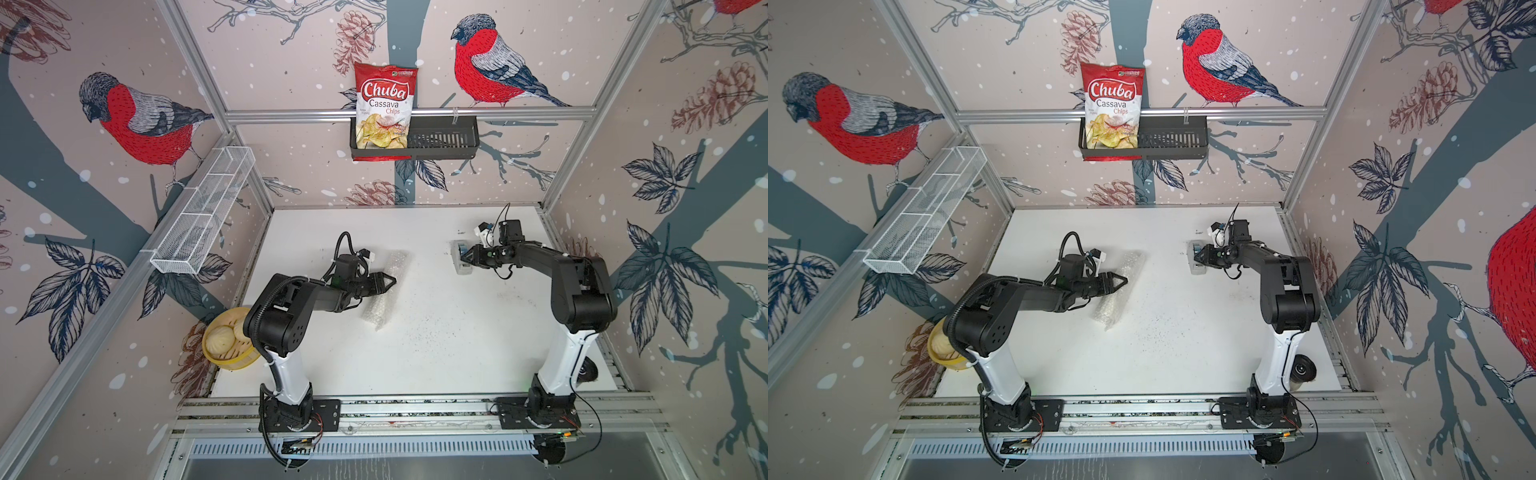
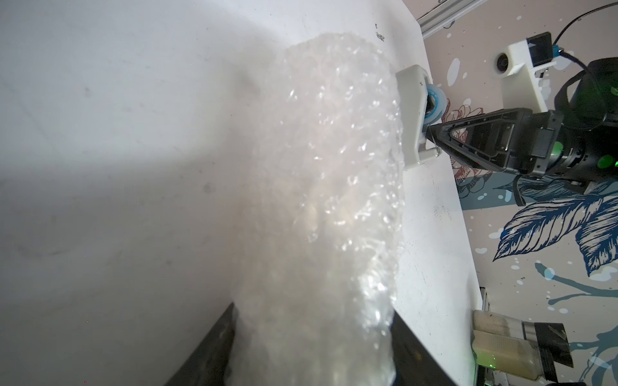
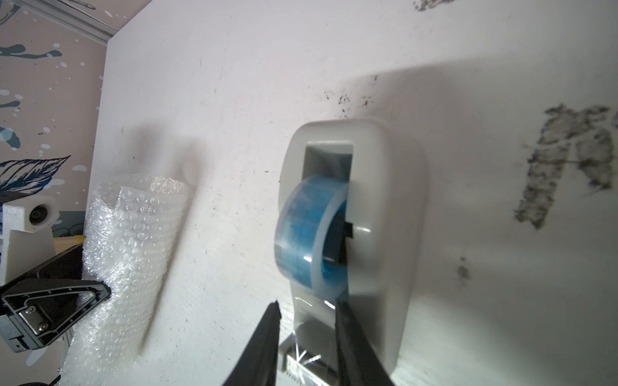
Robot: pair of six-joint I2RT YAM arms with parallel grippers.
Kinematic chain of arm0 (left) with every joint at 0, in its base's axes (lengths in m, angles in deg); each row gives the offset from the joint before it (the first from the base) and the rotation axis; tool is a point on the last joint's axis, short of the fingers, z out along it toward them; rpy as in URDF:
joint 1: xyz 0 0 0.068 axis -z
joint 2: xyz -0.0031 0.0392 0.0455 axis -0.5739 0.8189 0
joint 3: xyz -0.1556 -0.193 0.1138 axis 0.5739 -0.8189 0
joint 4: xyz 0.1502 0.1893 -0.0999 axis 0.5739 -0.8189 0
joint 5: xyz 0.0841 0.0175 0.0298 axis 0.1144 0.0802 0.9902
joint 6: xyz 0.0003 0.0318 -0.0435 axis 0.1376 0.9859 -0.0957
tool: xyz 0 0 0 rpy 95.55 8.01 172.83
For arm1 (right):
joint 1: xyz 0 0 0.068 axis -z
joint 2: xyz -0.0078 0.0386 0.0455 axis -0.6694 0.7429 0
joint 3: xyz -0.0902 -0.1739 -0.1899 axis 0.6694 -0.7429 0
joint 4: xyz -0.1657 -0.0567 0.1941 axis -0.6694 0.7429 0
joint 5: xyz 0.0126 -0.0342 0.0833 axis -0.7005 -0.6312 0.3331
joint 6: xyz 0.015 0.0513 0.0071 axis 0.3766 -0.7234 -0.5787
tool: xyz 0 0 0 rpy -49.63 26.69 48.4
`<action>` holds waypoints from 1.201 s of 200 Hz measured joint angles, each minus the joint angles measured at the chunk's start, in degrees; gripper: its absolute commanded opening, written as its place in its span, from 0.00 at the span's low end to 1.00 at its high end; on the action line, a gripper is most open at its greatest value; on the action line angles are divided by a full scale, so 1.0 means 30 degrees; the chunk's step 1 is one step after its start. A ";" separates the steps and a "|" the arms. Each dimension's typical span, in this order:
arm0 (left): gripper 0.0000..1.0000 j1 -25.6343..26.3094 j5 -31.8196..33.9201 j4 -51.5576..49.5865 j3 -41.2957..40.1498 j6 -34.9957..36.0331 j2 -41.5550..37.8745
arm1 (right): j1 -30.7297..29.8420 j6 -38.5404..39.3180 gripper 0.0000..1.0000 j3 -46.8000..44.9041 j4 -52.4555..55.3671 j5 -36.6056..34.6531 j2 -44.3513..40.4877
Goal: Wrap vases in bubble wrap
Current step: Tear off the tape using the Tape Cutter.
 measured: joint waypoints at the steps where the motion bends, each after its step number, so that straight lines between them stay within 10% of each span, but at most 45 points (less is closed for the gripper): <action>1: 0.28 0.0000 0.0000 0.0000 0.0000 0.0000 0.0000 | 0.0022 -0.0007 0.32 -0.0015 -0.0007 0.0058 0.0007; 166: 0.28 0.0000 0.0007 -0.0080 0.0036 0.0015 -0.0015 | 0.0401 -0.0313 0.32 0.0335 -0.0226 0.2222 0.0750; 240: 0.27 0.0000 0.0000 -0.0182 0.0080 0.0058 -0.0015 | 0.0488 -0.0481 0.15 0.0029 -0.0874 0.2317 0.0801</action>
